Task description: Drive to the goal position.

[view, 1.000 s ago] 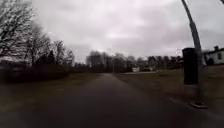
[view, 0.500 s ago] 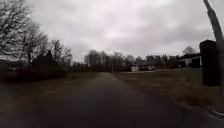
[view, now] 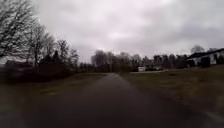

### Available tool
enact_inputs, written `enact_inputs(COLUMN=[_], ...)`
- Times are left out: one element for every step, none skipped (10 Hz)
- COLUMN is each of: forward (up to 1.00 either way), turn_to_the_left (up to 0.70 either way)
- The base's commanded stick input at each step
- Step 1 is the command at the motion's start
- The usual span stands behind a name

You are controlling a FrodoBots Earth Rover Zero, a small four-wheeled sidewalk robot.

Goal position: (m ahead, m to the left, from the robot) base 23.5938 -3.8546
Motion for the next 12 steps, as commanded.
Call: enact_inputs(forward=[1.0,1.0,1.0,1.0,1.0,1.0,1.0,1.0,1.0,1.0,1.0,1.0], turn_to_the_left=[0.0,0.0,0.0,0.0,0.0,0.0,0.0,0.0,0.0,0.0,0.0,0.0])
